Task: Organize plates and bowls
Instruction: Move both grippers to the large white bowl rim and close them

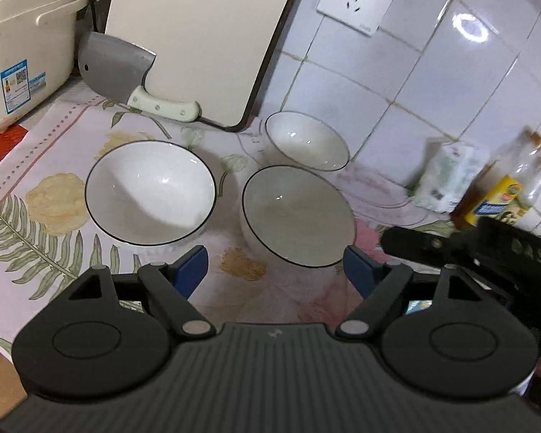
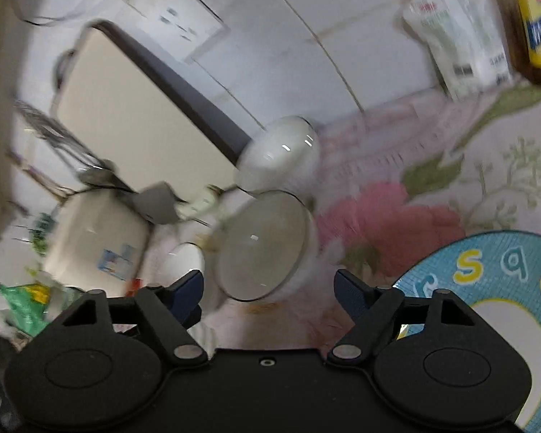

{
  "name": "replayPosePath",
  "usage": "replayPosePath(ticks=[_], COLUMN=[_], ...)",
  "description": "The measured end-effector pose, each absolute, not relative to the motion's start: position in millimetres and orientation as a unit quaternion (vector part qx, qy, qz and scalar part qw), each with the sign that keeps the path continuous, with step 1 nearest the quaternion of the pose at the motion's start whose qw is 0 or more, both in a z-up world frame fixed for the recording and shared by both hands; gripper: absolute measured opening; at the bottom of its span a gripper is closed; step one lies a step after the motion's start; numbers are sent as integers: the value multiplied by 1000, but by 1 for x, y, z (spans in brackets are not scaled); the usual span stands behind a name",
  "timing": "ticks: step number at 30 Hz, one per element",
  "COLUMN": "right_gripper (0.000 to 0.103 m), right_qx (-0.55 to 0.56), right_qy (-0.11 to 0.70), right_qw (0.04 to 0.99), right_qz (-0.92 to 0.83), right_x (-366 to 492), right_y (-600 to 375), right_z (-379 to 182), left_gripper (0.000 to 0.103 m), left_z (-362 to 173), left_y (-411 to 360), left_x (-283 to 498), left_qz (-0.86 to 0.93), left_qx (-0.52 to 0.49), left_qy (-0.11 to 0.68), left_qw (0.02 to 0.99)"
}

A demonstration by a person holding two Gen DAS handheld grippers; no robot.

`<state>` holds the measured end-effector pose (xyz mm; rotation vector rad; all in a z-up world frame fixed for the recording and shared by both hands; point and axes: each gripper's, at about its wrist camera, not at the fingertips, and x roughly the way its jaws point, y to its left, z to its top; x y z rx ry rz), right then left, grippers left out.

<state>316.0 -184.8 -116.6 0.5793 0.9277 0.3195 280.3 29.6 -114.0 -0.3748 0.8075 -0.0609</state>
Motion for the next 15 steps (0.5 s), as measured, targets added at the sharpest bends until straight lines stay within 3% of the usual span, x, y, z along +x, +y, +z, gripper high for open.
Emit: replayPosePath(ticks=[3, 7, 10, 12, 15], right_gripper=[83, 80, 71, 62, 49], right_qx=[264, 244, 240, 233, 228], right_qy=[443, 449, 457, 461, 464], right_qw=[844, 847, 843, 844, 845], right_qz=[148, 149, 149, 144, 135], right_x=[324, 339, 354, 363, 370], right_y=[-175, -168, -167, -168, -166], right_z=[-125, -133, -141, -145, -149], left_gripper=[80, 68, 57, 55, 41], left_z=[-126, -140, -147, -149, -152], left_y=[26, 28, 29, 30, 31], left_x=[284, 294, 304, 309, 317], left_qz=[-26, -22, -17, -18, -18], left_qx=[-181, -207, -217, -232, -249], left_qy=[381, 387, 413, 424, 432], left_qw=[906, 898, 884, 875, 867])
